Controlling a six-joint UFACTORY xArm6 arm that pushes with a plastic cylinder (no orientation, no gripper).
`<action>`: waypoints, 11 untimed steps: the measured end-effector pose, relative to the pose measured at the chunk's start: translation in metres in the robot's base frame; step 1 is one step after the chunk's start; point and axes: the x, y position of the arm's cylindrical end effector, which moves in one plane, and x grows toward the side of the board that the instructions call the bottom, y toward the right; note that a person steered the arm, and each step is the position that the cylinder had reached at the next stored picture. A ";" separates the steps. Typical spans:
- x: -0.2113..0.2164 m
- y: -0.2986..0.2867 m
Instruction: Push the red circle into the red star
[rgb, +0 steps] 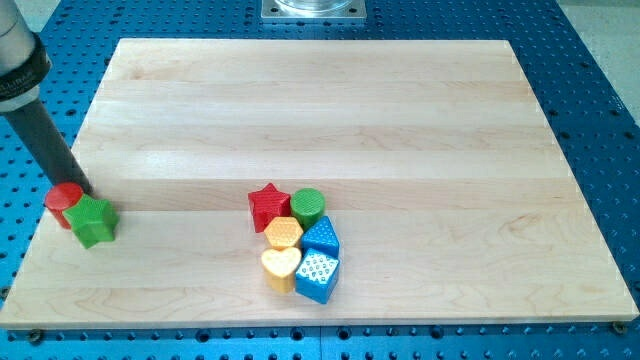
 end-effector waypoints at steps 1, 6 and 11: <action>-0.030 -0.030; 0.035 0.045; 0.048 0.096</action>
